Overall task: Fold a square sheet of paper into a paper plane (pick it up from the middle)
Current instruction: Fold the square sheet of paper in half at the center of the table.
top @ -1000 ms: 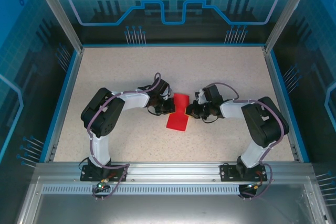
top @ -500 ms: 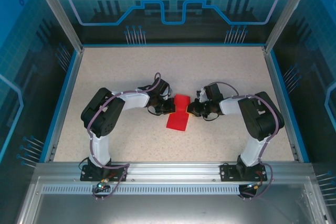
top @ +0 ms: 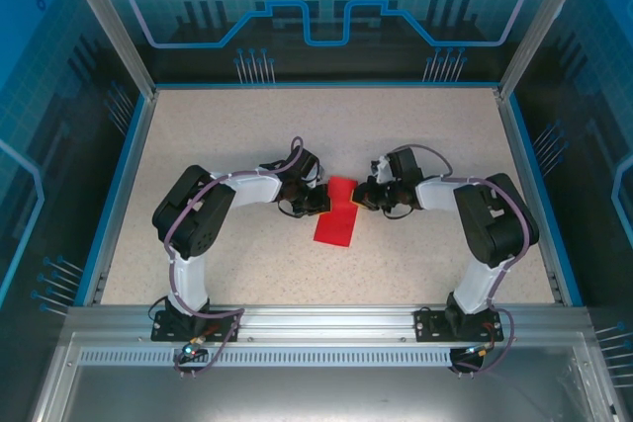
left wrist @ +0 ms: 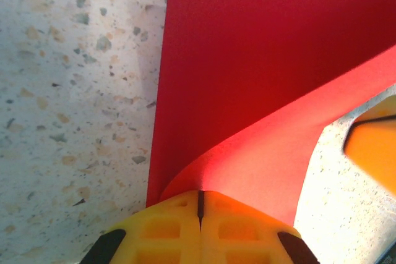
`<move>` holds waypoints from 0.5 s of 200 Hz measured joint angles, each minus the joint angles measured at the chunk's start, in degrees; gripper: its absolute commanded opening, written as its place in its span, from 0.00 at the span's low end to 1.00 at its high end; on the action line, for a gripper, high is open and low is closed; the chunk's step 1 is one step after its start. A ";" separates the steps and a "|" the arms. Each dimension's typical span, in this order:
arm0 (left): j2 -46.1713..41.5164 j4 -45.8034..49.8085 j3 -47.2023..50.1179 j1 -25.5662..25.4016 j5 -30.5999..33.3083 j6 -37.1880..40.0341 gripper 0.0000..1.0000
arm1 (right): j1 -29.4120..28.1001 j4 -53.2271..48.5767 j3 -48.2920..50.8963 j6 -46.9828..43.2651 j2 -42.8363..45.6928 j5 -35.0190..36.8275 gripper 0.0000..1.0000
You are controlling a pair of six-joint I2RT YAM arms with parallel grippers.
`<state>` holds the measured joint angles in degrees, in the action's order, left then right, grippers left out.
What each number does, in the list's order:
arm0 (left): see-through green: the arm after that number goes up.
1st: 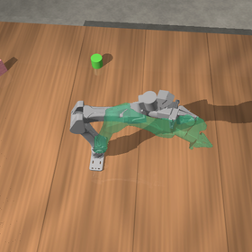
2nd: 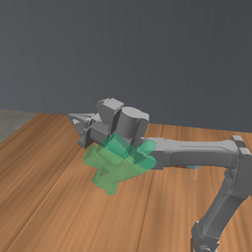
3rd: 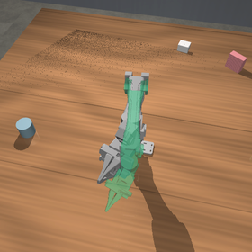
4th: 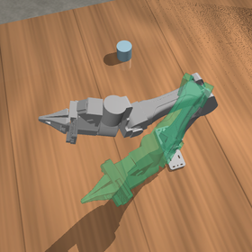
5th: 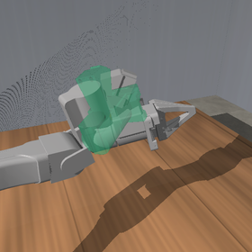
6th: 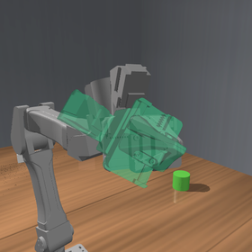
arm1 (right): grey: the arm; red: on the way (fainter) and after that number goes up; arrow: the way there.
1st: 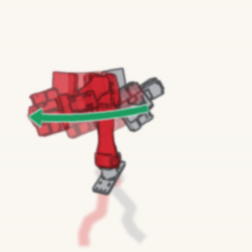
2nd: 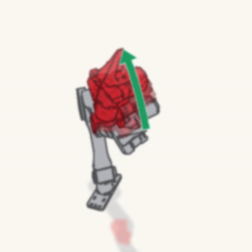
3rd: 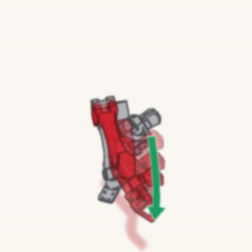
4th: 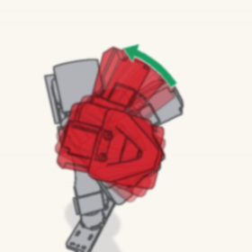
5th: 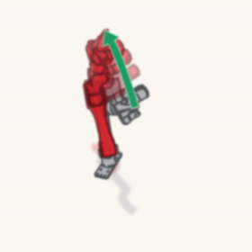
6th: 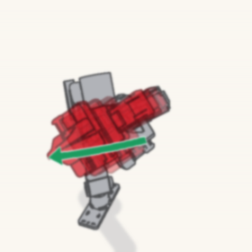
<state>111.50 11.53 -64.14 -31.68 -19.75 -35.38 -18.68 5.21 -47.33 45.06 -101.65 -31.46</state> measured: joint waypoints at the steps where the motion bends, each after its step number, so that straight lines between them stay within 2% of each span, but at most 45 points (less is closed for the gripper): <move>1: 0.00 0.02 0.00 0.00 0.00 0.00 0.00 | 0.02 0.00 -0.02 0.02 0.00 -0.04 0.07; 100: 0.00 0.00 0.00 0.00 0.02 0.00 0.00 | 1.01 -0.20 -1.20 -0.13 -5.07 -0.50 0.06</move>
<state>111.50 11.53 -64.14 -31.68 -19.73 -35.38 -17.67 5.02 -48.53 44.93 -106.72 -31.97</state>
